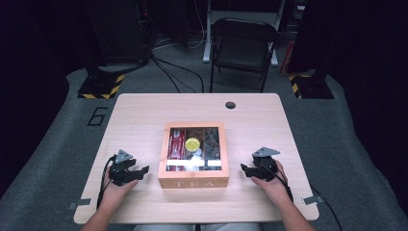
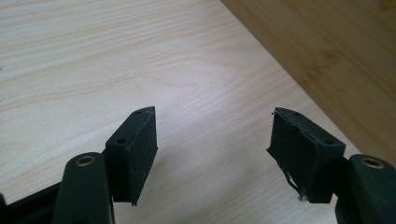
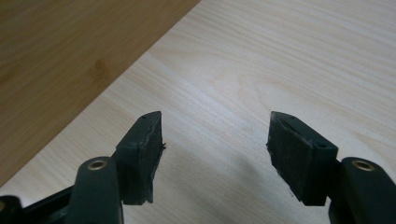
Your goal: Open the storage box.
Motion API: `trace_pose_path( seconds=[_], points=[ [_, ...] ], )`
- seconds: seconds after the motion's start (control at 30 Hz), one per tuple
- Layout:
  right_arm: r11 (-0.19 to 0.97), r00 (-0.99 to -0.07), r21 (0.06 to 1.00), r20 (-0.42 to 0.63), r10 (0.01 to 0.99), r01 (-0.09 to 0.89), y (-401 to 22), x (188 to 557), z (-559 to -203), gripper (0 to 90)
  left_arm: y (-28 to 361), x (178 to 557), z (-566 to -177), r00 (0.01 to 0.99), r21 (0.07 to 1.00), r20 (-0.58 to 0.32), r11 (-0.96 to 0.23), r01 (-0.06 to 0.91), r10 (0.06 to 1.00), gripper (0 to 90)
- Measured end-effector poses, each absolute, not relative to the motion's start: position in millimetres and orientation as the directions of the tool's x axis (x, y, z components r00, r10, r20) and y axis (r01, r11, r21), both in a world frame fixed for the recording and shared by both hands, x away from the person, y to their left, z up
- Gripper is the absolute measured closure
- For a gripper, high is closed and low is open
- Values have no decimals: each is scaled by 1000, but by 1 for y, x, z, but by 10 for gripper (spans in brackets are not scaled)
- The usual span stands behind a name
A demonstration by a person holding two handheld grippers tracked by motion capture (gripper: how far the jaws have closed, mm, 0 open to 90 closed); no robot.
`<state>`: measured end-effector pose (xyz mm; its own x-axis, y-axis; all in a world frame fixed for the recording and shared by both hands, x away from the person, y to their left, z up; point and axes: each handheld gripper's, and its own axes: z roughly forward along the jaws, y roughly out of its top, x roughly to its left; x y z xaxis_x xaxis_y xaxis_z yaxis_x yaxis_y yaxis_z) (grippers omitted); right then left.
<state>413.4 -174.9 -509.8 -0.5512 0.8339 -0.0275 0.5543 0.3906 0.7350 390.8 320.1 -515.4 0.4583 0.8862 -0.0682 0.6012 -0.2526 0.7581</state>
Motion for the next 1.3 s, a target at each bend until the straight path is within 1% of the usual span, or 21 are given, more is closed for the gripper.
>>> trace_pose_path(
  seconds=[0.07, 0.13, 0.27, 0.47, 0.6, 0.77, 0.83, 0.87, 0.9, 0.93, 1.03, 1.07, 1.3],
  points=[
    [397, -556, 736, -34, 830, 548, -175, 412, -508, 361, 320, 390, -514, 466, 754, -69, -260, 603, 882, 326],
    [387, -565, 742, -14, 825, 548, -175, 409, -505, 410, 318, 387, -511, 474, 756, -63, -268, 597, 878, 338],
    [394, -581, 740, -6, 814, 545, -176, 407, -503, 425, 318, 385, -508, 478, 765, -81, -254, 592, 874, 371],
    [373, -570, 753, 4, 821, 542, -178, 404, -498, 427, 319, 381, -503, 480, 760, -103, -242, 603, 871, 402],
    [370, -568, 761, -2, 823, 533, -179, 402, -495, 427, 320, 379, -499, 477, 770, -107, -231, 595, 873, 408],
    [368, -570, 763, 1, 822, 532, -178, 400, -492, 427, 318, 376, -496, 472, 769, -93, -238, 594, 876, 408],
    [375, -577, 762, -2, 817, 528, -177, 400, -492, 427, 317, 376, -495, 471, 764, -105, -233, 602, 876, 408],
    [370, -578, 763, 5, 816, 530, -176, 400, -491, 428, 316, 375, -493, 469, 765, -135, -209, 609, 873, 408],
    [370, -578, 763, 5, 816, 530, -176, 400, -491, 428, 316, 375, -493, 469, 765, -135, -209, 609, 873, 408],
    [376, -582, 766, -2, 813, 522, -175, 399, -489, 428, 315, 375, -489, 481, 768, -171, -189, 612, 860, 410],
    [369, -581, 768, 5, 814, 523, -173, 397, -487, 427, 314, 375, -486, 485, 773, -155, -200, 602, 861, 416],
    [346, -586, 776, 37, 809, 528, -171, 396, -484, 427, 311, 373, -483, 495, 772, -158, -205, 601, 855, 416],
    [378, -614, 789, -2, 789, 484, -163, 390, -471, 427, 301, 368, -475, 505, 771, -143, -224, 596, 851, 416]
  ],
)
